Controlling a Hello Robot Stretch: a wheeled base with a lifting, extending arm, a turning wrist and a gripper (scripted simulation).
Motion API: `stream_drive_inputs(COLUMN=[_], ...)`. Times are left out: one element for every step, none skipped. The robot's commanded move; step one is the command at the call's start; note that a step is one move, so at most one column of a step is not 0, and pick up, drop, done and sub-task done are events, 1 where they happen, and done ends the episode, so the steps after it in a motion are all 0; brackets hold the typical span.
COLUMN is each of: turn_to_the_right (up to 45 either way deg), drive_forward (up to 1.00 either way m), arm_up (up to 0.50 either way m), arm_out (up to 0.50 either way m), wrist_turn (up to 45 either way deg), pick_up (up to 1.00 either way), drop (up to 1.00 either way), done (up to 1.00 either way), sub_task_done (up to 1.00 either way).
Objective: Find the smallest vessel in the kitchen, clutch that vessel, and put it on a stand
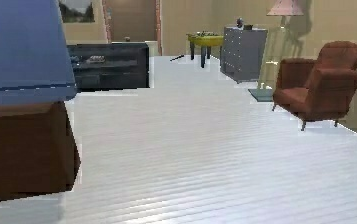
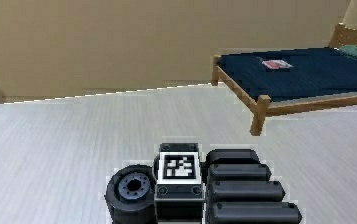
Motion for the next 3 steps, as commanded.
stream_drive_inputs(turn_to_the_right=[-3.0,0.0,-3.0], drive_forward=[0.0,1.0,0.0], arm_up=[0.0,0.0,0.0], arm_out=[0.0,0.0,0.0], wrist_turn=[0.0,0.0,0.0], pick_up=[0.0,0.0,0.0], drop=[0.0,0.0,0.0], done=[0.0,0.0,0.0], sub_task_done=[0.0,0.0,0.0])
